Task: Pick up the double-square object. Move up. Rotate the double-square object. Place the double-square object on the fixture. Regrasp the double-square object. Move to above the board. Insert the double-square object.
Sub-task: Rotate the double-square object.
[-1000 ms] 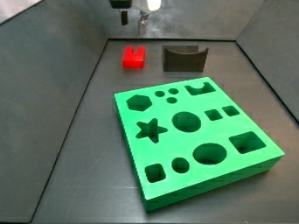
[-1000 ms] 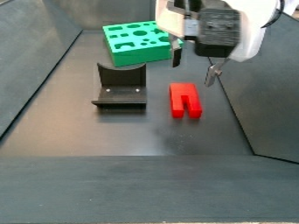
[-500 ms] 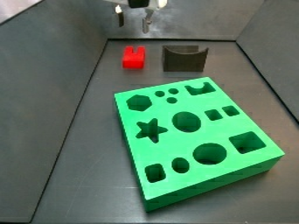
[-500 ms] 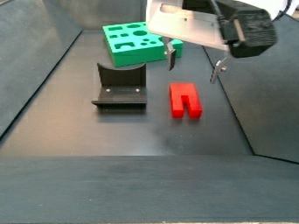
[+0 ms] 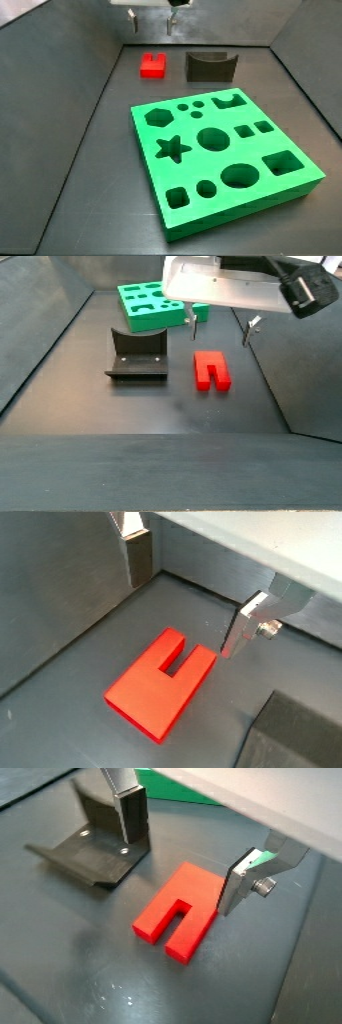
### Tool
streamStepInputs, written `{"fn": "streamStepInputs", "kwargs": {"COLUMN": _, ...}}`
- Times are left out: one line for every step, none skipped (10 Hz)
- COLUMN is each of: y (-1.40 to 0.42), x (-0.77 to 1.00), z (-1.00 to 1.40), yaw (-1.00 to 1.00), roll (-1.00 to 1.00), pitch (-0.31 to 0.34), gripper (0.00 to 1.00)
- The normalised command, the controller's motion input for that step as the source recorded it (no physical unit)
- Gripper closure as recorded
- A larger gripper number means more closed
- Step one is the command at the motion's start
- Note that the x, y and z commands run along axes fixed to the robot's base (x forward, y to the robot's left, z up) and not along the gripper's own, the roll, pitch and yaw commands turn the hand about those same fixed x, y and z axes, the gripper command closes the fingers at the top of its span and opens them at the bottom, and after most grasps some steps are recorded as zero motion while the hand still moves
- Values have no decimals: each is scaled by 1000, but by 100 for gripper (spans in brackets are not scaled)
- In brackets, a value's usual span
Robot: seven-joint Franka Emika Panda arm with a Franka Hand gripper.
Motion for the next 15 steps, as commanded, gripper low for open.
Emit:
{"fn": "streamStepInputs", "kwargs": {"y": 0, "x": 31, "z": -23, "yaw": 705, "roll": 11, "pitch": -68, "gripper": 0}}
{"fn": "streamStepInputs", "kwargs": {"y": -1, "x": 29, "z": -25, "yaw": 417, "roll": 11, "pitch": -67, "gripper": 0}}
{"fn": "streamStepInputs", "kwargs": {"y": -1, "x": 28, "z": -25, "yaw": 312, "roll": 11, "pitch": -66, "gripper": 0}}
{"fn": "streamStepInputs", "kwargs": {"y": 0, "x": 0, "z": -1000, "yaw": 0, "roll": 0, "pitch": 0, "gripper": 0}}
{"fn": "streamStepInputs", "kwargs": {"y": 1, "x": 5, "z": -1000, "yaw": -47, "roll": 1, "pitch": -6, "gripper": 0}}
{"fn": "streamStepInputs", "kwargs": {"y": 1, "x": 15, "z": -1000, "yaw": -46, "roll": -1, "pitch": -21, "gripper": 0}}
{"fn": "streamStepInputs", "kwargs": {"y": 4, "x": 20, "z": -1000, "yaw": -38, "roll": -6, "pitch": -25, "gripper": 0}}
{"fn": "streamStepInputs", "kwargs": {"y": 6, "x": 31, "z": -1000, "yaw": -28, "roll": -16, "pitch": -29, "gripper": 0}}
{"fn": "streamStepInputs", "kwargs": {"y": 7, "x": 40, "z": -1000, "yaw": -20, "roll": -24, "pitch": -29, "gripper": 0}}
{"fn": "streamStepInputs", "kwargs": {"y": 9, "x": 47, "z": -929, "yaw": -9, "roll": -34, "pitch": -28, "gripper": 0}}
{"fn": "streamStepInputs", "kwargs": {"y": 9, "x": 46, "z": -789, "yaw": -2, "roll": -41, "pitch": -32, "gripper": 0}}
{"fn": "streamStepInputs", "kwargs": {"y": 9, "x": 44, "z": -655, "yaw": 5, "roll": -47, "pitch": -35, "gripper": 0}}
{"fn": "streamStepInputs", "kwargs": {"y": 10, "x": 42, "z": -525, "yaw": 11, "roll": -53, "pitch": -36, "gripper": 0}}
{"fn": "streamStepInputs", "kwargs": {"y": 10, "x": 42, "z": -358, "yaw": 17, "roll": -60, "pitch": -41, "gripper": 0}}
{"fn": "streamStepInputs", "kwargs": {"y": 9, "x": 38, "z": -238, "yaw": 21, "roll": -65, "pitch": -44, "gripper": 0}}
